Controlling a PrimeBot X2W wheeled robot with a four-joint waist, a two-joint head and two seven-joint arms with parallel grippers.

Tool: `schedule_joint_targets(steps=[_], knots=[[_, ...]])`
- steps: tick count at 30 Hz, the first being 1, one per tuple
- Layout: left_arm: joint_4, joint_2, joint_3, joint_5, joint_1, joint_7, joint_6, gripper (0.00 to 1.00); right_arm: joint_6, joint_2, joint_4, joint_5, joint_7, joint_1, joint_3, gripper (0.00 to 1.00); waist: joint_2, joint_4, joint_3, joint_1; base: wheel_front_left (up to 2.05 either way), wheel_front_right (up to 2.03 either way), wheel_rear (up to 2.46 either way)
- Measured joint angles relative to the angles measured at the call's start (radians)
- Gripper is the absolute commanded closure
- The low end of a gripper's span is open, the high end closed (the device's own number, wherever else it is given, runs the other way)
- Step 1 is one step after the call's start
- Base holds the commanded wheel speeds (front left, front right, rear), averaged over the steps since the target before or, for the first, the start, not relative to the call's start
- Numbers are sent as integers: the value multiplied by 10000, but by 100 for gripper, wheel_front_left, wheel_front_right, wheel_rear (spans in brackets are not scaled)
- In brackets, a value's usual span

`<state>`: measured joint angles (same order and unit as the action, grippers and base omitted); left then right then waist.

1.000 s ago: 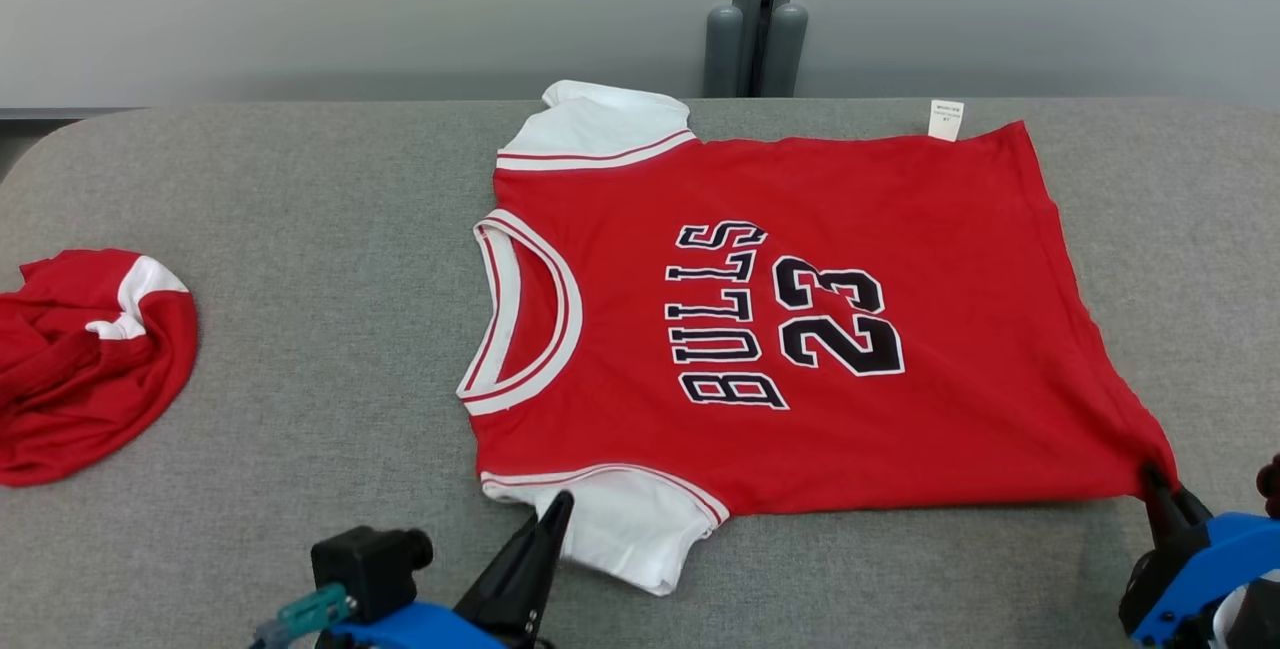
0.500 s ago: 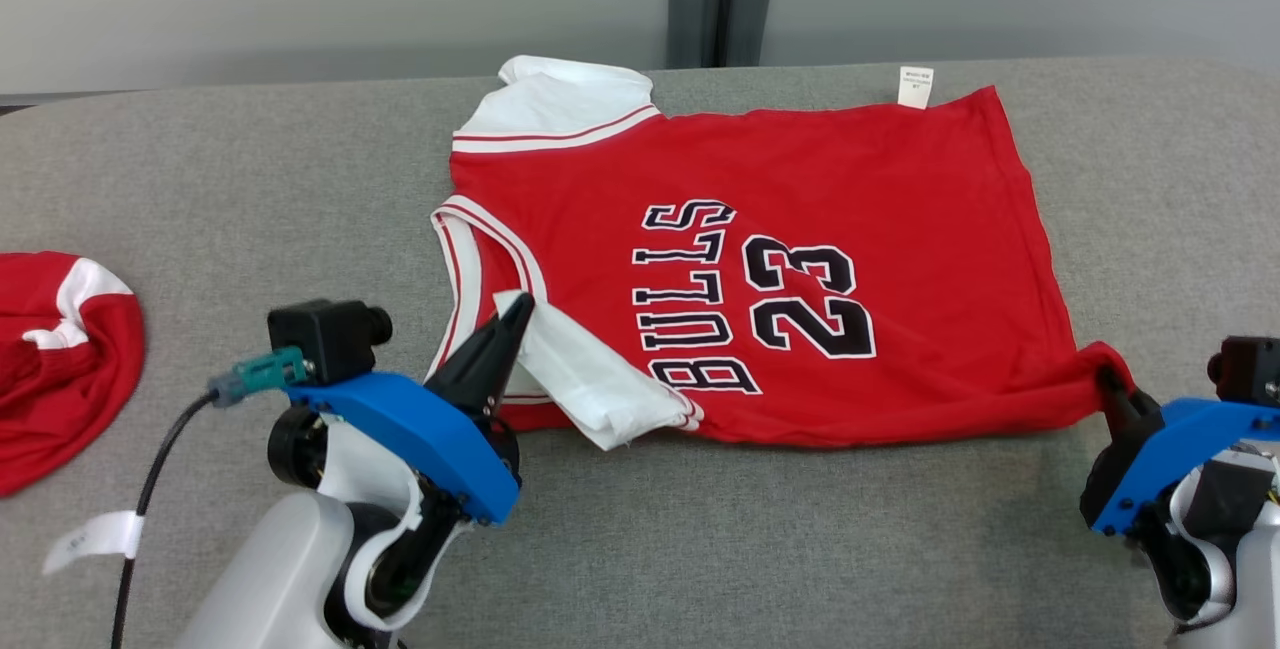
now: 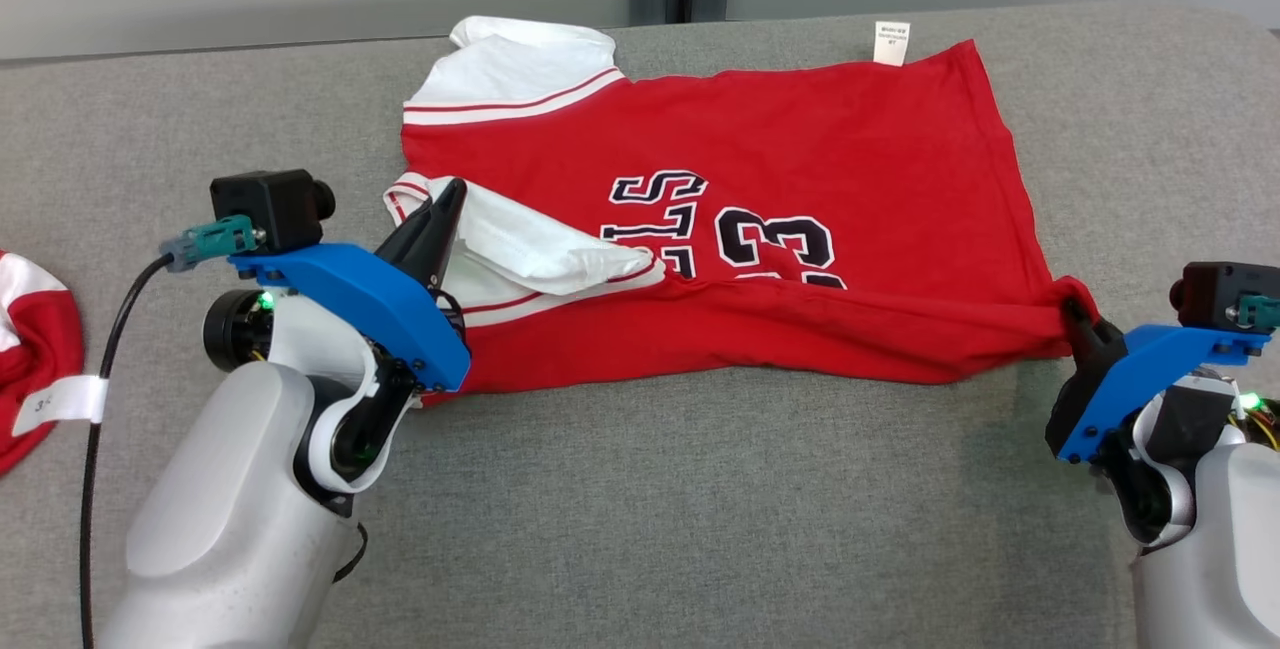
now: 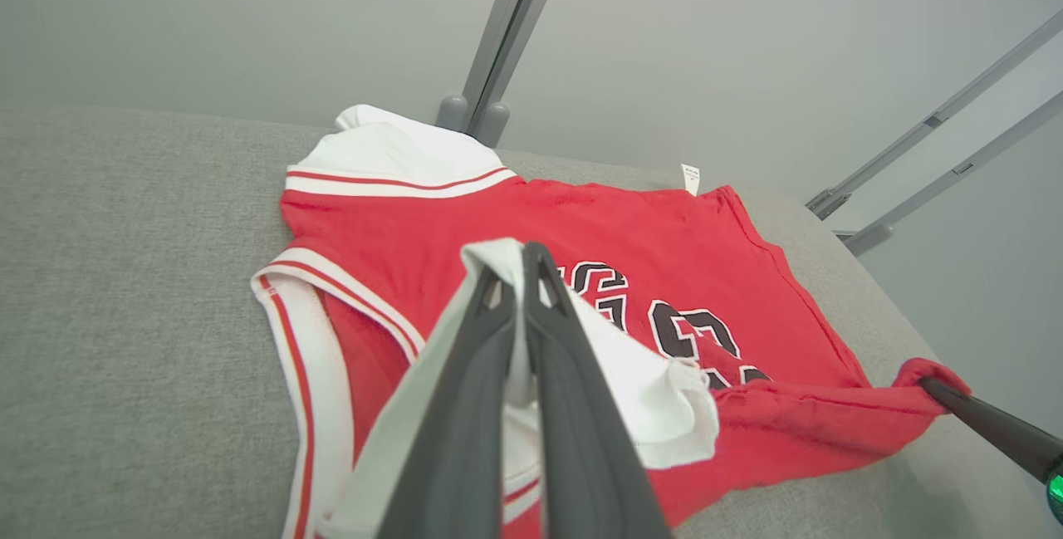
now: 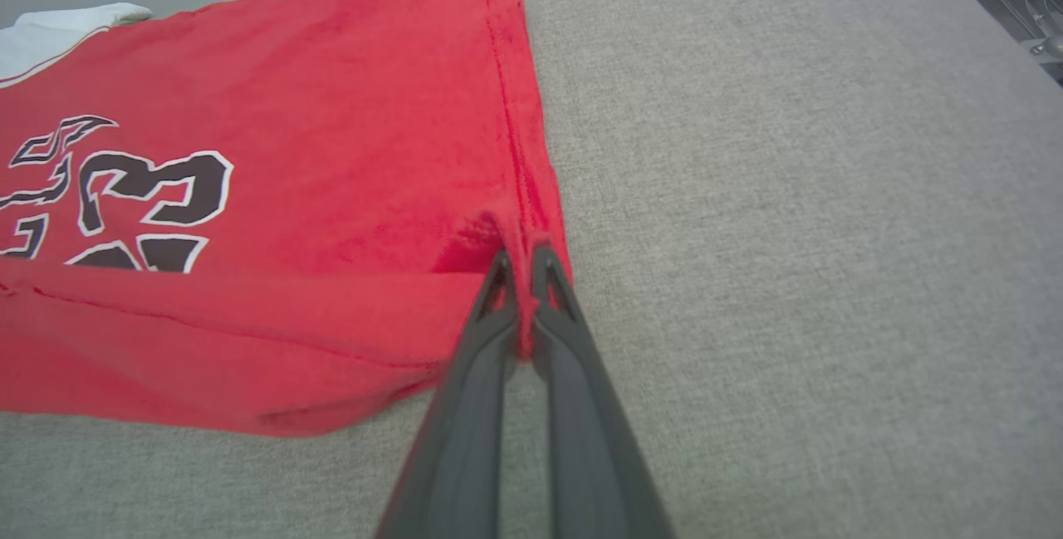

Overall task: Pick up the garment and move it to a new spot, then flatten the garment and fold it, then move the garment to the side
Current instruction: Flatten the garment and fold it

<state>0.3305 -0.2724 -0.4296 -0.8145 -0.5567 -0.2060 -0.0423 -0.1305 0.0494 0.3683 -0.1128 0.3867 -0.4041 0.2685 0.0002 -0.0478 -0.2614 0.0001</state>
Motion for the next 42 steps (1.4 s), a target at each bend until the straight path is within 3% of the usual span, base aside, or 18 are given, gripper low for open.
schedule_joint_targets(steps=[3, 4, 5, 6, 7, 9, 15, 22, 30, 36, 42], knots=[[522, 169, -25, 54, -258, 209, -90, 100, 0, -2, 284, 8, -180, -252, -17, 100, 0, -24, -101, 0, 0, 0, 0], [669, 217, -54, 75, -320, 284, -113, 100, 0, -2, 366, 8, -230, -323, -35, 82, 0, -34, -136, 0, 0, 0, 0], [836, 263, -58, 96, -389, 378, -125, 100, 0, -2, 454, 4, -303, -400, -59, 57, 0, -37, -160, 0, 0, 0, 0], [961, 293, -61, 128, -450, 470, -167, 78, 0, 0, 525, -10, -384, -471, -90, 13, 0, -42, -178, 0, 0, 0, 0], [1093, 311, -92, 157, -500, 516, -201, 51, -2, -4, 604, -38, -435, -539, -113, 0, 0, -46, -193, 0, 0, 0, 0], [1262, 378, -119, 249, -591, 807, -280, 0, -2, -4, 660, -140, -755, -662, -132, 0, 0, -39, -206, 0, 0, 0, 0], [1427, 326, -186, 1032, -569, 2525, -203, 0, -2, -6, 644, -629, -1835, -844, -209, 0, 0, 84, -12, -1, 0, 0, 0], [1112, 157, -393, 1618, 1181, 3760, 393, 0, -2, -8, 113, -719, -1893, 35, 186, 0, -2, 439, 376, -3, 0, 0, 0], [1058, 209, -769, 1778, 2322, 3570, 1009, 0, 0, -6, 119, -537, -1486, 851, 796, 0, -2, 664, 356, -2, 0, 0, 0], [1643, 293, -943, 1998, 2073, 3170, 1465, 0, 0, -6, 1053, -466, -1453, 499, 817, 0, -2, 626, 106, -1, 0, 0, 0], [2263, 368, -1172, 2188, 1678, 2744, 1613, 0, 0, -6, 2054, -393, -1682, -164, 637, 0, -2, 512, -123, 0, 0, 0, 0]])
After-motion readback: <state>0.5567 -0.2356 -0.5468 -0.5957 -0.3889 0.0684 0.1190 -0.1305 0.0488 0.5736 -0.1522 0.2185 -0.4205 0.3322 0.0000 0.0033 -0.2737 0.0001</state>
